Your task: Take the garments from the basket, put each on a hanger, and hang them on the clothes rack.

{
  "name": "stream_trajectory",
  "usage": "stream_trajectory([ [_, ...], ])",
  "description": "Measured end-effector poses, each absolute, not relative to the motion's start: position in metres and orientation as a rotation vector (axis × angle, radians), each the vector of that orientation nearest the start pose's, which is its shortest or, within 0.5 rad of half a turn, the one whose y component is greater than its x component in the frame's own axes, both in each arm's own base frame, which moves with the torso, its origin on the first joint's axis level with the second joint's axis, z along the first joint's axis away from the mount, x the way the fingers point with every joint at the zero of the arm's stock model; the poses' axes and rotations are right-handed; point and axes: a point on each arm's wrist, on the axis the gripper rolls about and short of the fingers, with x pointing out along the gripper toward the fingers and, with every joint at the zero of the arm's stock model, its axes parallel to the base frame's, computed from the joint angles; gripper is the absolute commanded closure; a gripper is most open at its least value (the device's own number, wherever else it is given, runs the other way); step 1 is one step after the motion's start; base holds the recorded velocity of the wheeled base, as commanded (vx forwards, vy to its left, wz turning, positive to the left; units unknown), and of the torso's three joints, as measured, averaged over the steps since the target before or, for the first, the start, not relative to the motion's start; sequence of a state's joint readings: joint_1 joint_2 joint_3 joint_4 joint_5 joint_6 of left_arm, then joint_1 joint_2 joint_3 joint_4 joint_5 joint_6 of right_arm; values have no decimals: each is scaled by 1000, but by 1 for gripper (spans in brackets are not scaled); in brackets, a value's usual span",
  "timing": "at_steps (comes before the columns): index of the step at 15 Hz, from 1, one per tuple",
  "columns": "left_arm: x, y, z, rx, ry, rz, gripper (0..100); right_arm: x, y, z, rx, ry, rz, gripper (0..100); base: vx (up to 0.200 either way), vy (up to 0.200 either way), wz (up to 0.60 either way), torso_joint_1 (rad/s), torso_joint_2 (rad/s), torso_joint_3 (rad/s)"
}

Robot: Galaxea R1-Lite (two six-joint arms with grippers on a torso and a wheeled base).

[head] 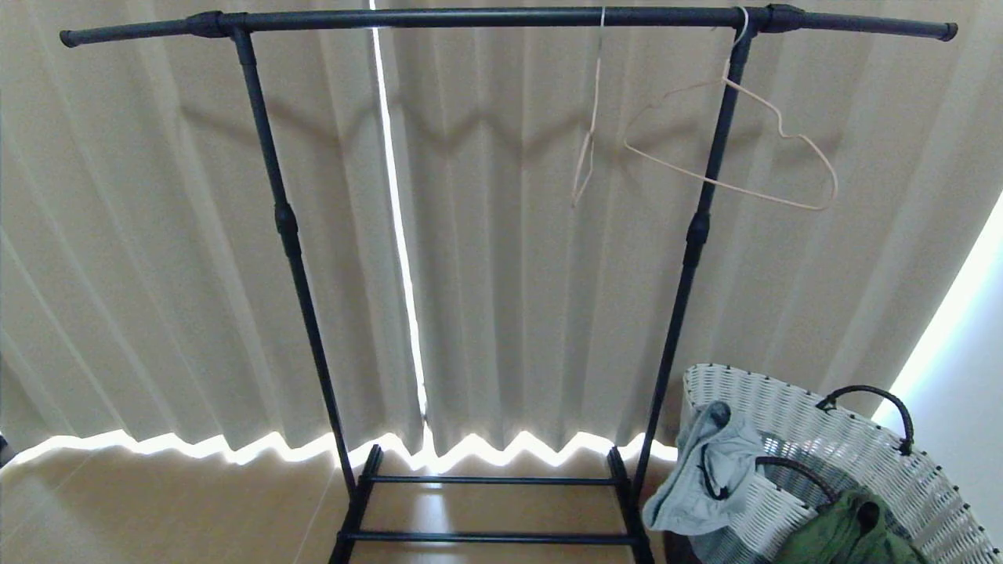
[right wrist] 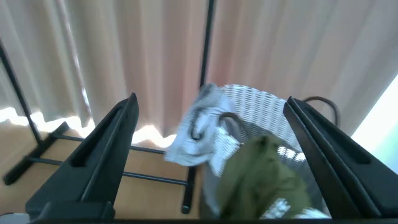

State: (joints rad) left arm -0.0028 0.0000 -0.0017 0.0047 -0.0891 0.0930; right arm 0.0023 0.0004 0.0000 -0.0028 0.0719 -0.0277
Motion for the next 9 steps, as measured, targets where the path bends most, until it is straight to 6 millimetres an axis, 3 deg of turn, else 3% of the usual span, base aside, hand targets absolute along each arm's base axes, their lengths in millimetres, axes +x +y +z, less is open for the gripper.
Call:
stream_trajectory([
  [6, -23, -2, 76, 95, -2, -92, 0, -23, 2, 76, -22, -3, 74, 0, 0, -200, 0, 3, 0, 3],
  [9, -23, -2, 76, 108, -3, -95, 0, -23, 2, 76, -22, -1, 74, 0, 0, 0, 0, 0, 0, 0],
])
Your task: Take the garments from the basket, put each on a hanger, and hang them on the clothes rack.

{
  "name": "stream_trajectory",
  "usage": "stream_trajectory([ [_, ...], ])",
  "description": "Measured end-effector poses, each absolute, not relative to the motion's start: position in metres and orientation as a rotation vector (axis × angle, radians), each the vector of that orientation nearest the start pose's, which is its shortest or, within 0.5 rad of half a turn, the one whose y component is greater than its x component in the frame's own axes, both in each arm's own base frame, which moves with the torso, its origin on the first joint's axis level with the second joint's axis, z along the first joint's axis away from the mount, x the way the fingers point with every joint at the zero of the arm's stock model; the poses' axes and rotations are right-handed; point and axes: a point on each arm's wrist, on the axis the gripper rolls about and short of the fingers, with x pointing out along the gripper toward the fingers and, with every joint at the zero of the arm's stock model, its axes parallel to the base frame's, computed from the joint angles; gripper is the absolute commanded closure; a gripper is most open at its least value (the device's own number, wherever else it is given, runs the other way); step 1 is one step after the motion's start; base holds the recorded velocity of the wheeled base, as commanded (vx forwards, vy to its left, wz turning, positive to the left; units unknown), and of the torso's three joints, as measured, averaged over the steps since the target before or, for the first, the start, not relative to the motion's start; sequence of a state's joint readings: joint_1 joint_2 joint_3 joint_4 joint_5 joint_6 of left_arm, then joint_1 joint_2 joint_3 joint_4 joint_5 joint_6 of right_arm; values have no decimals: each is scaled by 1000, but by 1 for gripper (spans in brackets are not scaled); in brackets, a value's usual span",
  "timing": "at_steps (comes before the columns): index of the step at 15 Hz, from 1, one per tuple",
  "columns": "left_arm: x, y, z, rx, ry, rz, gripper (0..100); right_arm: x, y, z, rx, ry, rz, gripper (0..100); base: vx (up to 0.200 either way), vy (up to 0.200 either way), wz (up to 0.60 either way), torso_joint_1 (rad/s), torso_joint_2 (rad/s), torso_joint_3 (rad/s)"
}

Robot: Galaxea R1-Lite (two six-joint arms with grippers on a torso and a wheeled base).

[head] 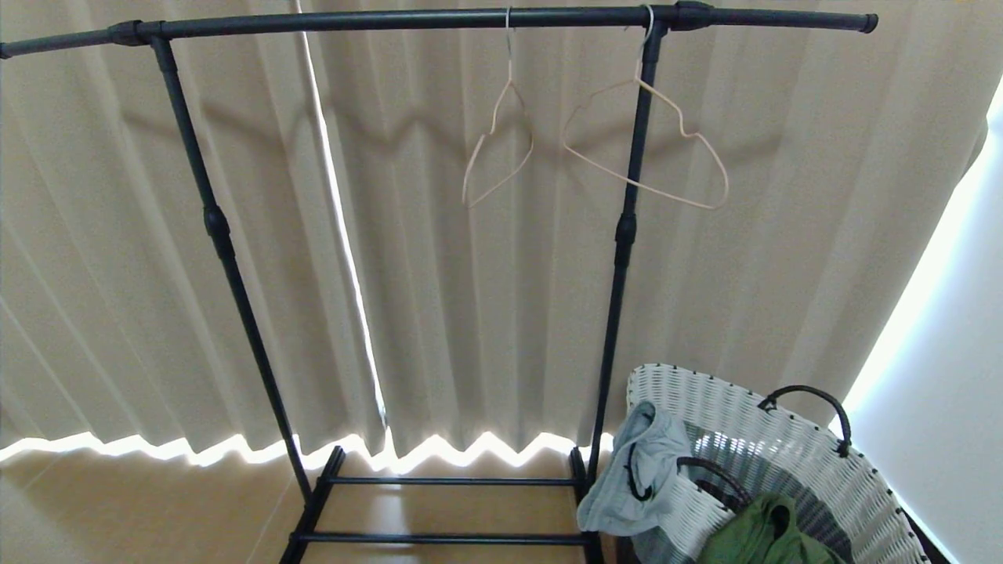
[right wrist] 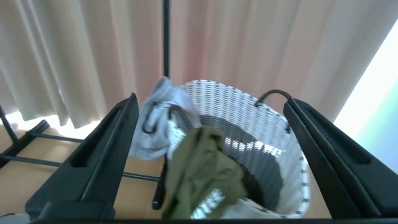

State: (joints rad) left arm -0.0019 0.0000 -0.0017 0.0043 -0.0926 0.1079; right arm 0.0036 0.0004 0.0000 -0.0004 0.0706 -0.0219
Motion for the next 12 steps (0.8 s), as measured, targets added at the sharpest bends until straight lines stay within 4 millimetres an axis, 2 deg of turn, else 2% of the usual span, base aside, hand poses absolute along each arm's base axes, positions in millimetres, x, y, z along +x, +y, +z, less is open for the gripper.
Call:
stream_trajectory([
  [7, -23, -2, 76, 106, -3, -95, 0, -23, 2, 76, -22, -1, 75, 0, 0, 0, 0, 0, 0, 0],
  [12, -23, -2, 76, 104, -2, -94, 0, -23, 2, 76, -23, -2, 75, 0, 200, 0, 0, -1, 2, 2],
])
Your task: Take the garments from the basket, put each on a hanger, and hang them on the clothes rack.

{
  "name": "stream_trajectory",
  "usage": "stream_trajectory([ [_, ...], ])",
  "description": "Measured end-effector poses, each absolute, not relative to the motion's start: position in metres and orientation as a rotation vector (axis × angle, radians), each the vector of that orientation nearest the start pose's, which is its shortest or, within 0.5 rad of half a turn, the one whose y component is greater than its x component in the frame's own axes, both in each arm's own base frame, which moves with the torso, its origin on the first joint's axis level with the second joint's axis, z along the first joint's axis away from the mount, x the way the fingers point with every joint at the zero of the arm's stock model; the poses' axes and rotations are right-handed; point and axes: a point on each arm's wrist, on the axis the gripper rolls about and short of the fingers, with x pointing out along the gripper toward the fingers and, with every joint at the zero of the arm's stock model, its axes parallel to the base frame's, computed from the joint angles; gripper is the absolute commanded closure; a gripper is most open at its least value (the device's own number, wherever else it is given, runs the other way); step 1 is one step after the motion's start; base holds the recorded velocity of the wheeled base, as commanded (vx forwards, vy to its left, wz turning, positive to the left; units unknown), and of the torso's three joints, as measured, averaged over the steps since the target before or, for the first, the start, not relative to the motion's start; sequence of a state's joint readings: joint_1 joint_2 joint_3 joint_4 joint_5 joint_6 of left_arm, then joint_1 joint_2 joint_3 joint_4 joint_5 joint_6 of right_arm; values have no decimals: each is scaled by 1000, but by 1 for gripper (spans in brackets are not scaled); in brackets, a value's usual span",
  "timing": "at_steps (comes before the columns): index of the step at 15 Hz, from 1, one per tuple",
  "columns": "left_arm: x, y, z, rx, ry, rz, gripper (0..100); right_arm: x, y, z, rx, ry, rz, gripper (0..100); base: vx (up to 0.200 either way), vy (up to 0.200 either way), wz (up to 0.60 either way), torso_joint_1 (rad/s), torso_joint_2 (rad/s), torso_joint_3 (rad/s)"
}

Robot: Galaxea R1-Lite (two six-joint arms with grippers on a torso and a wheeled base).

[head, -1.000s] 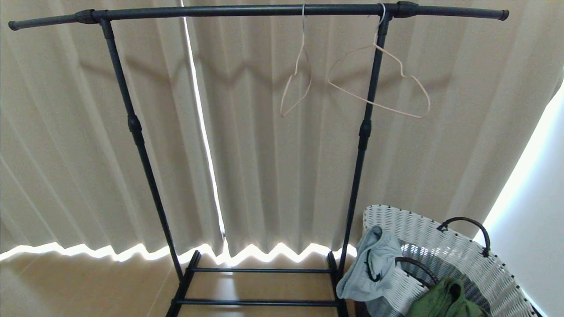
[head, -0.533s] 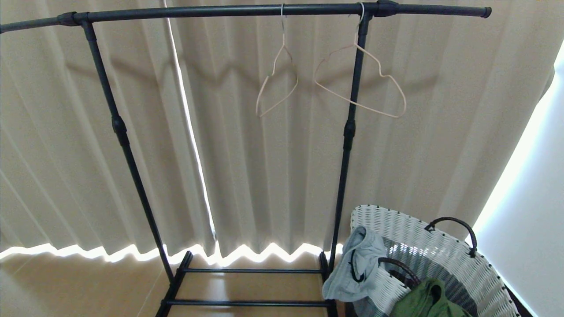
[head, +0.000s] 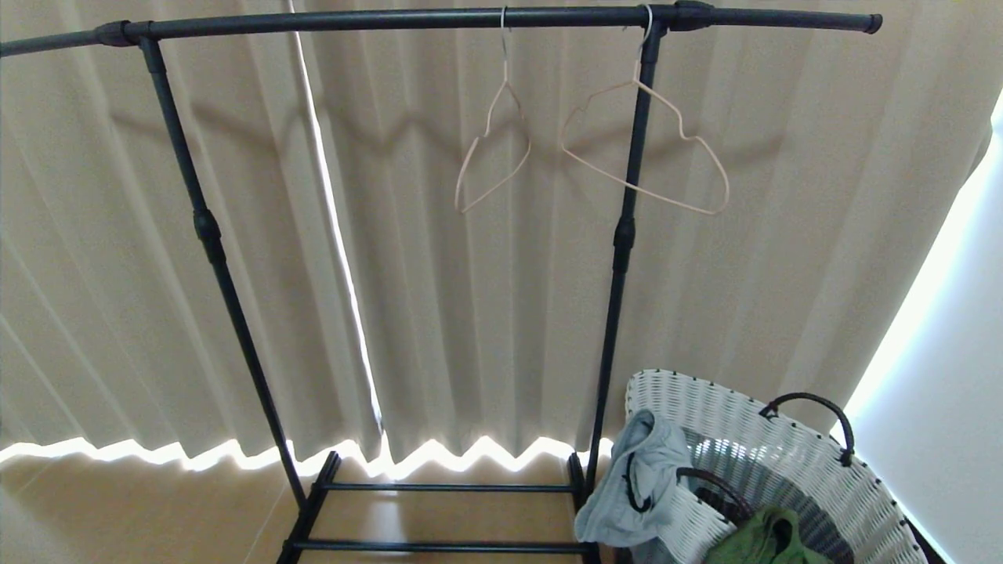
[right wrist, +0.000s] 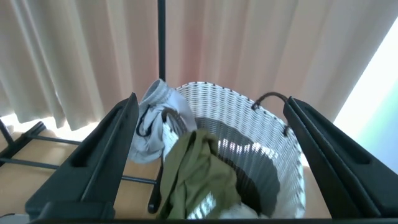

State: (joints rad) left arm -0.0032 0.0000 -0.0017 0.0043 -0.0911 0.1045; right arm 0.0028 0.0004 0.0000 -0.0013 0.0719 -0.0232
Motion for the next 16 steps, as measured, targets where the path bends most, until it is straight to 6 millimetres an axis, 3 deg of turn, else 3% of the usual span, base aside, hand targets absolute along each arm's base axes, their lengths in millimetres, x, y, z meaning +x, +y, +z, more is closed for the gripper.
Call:
stream_trajectory([
  [11, -23, -2, 75, 22, 1, -84, 0, -24, 0, 79, -83, -13, 11, 0, 0, 0, 0, 0, 0, 0],
  [14, -23, -2, 75, 21, 1, -84, 0, -29, 0, 102, -195, 7, 23, 0, 0, 0, 0, 0, 0, 0],
  [16, -23, -2, 75, 21, 1, -85, 0, -18, 0, 117, -220, 113, 36, 0, 0, 0, 0, 0, 0, 0],
])
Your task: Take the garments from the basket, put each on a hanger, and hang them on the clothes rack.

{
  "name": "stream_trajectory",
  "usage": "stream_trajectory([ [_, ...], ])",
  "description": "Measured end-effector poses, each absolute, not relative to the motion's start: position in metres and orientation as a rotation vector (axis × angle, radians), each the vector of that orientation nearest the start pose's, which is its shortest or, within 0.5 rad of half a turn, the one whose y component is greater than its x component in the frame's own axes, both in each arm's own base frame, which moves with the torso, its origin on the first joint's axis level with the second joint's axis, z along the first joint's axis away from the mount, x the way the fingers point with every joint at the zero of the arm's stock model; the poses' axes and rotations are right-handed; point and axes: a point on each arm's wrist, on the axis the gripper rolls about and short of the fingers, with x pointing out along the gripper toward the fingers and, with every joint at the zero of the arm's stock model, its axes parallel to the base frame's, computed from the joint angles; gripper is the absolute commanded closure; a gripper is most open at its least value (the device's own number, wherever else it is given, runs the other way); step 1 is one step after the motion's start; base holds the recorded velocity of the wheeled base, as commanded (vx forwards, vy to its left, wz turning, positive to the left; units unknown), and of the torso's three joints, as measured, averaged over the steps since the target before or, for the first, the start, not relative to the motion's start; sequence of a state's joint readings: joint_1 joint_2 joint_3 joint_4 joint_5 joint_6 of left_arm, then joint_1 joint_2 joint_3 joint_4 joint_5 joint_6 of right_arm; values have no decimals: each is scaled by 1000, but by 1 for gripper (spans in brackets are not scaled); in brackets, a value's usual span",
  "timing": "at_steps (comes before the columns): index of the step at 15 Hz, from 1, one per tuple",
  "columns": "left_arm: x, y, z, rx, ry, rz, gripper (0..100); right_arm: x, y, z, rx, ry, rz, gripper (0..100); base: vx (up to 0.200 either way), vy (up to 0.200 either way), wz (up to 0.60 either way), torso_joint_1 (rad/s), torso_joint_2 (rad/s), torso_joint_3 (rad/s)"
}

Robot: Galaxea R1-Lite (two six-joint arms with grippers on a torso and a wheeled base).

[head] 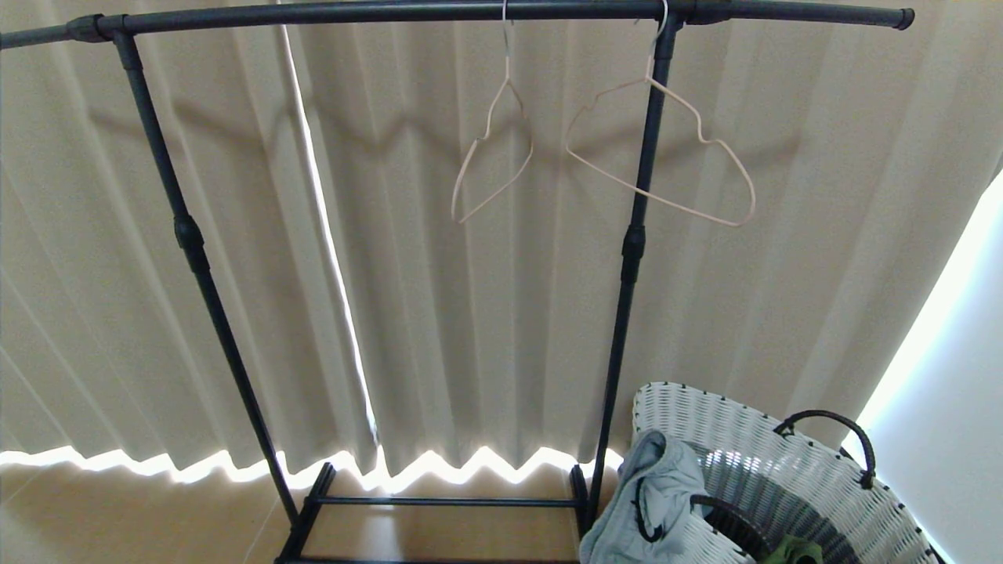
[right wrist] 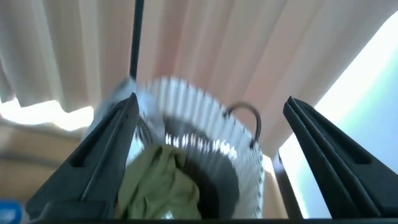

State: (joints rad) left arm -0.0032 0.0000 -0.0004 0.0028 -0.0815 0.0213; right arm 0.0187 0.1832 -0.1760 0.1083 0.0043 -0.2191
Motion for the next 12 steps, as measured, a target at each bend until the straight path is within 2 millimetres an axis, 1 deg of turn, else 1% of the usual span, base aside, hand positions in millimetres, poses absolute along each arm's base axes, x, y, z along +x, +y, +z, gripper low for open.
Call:
stream_trajectory([
  [2, -23, -2, 75, 21, 2, -84, 0, 3, 0, 125, -241, 275, 55, 0, 0, 0, 0, 0, 0, 0],
  [5, -23, -2, 75, 21, 2, -85, 0, 46, 1, 125, -298, 571, 99, 0, 0, 0, 0, 0, 0, 0],
  [8, -23, -2, 75, 21, 2, -85, 0, 89, 0, 111, -380, 806, 162, 0, 0, 0, 0, 0, 0, 0],
  [12, -23, -2, 75, 21, 2, -84, 0, 141, -6, 80, -484, 979, 229, 0, 0, 0, 0, 0, 0, 0],
])
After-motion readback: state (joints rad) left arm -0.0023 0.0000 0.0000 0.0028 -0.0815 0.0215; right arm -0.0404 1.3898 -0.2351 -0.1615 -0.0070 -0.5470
